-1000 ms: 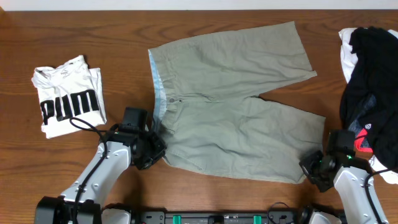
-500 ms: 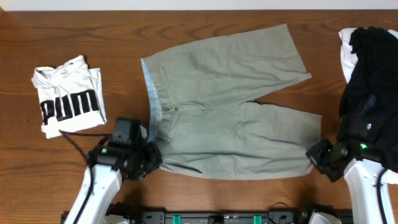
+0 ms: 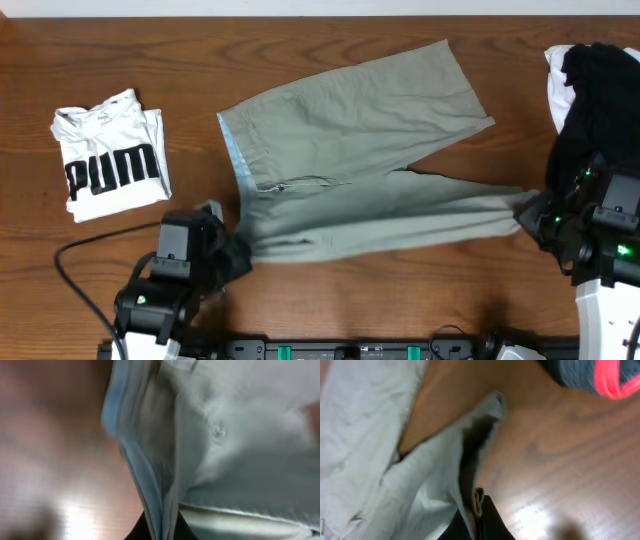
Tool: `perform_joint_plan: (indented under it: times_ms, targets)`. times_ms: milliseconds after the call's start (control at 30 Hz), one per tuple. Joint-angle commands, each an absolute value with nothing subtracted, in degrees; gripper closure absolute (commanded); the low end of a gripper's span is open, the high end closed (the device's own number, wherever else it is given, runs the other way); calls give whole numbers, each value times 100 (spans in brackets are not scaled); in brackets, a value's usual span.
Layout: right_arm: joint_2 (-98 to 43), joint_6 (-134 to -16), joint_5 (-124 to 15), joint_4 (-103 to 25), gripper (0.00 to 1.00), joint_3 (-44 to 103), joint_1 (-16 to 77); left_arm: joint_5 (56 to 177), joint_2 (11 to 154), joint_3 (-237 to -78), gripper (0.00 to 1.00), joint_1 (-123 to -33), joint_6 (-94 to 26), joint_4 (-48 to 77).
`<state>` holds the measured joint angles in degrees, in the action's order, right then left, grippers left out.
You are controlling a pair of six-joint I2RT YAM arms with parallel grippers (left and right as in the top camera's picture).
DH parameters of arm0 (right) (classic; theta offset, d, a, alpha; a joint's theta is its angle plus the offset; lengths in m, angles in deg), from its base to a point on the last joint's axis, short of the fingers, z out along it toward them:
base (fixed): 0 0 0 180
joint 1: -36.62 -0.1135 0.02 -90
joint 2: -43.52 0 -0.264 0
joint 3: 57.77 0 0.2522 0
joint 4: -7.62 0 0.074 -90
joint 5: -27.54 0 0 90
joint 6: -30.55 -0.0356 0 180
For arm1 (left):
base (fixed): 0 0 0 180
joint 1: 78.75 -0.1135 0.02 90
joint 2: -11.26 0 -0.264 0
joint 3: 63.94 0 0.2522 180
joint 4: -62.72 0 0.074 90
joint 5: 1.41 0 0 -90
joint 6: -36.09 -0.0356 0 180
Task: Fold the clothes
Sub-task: 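Lift the leg hems and fold them up toward the waistband with both grippers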
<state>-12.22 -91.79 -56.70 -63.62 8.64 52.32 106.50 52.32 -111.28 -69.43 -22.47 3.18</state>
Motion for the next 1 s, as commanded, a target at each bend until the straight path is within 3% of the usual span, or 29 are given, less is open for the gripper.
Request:
perform_joint_plan:
  times_ms: [0,967]
  targets:
    - [-1334,-8856,-5968,-6078,99,1071,5228,9935,5210,-11336,94,-6967,-2258,871]
    - [-4792,-7909,-6243,-1920,99,2394,3759,8469,8297,-11334,94,-7048,-2216,6375]
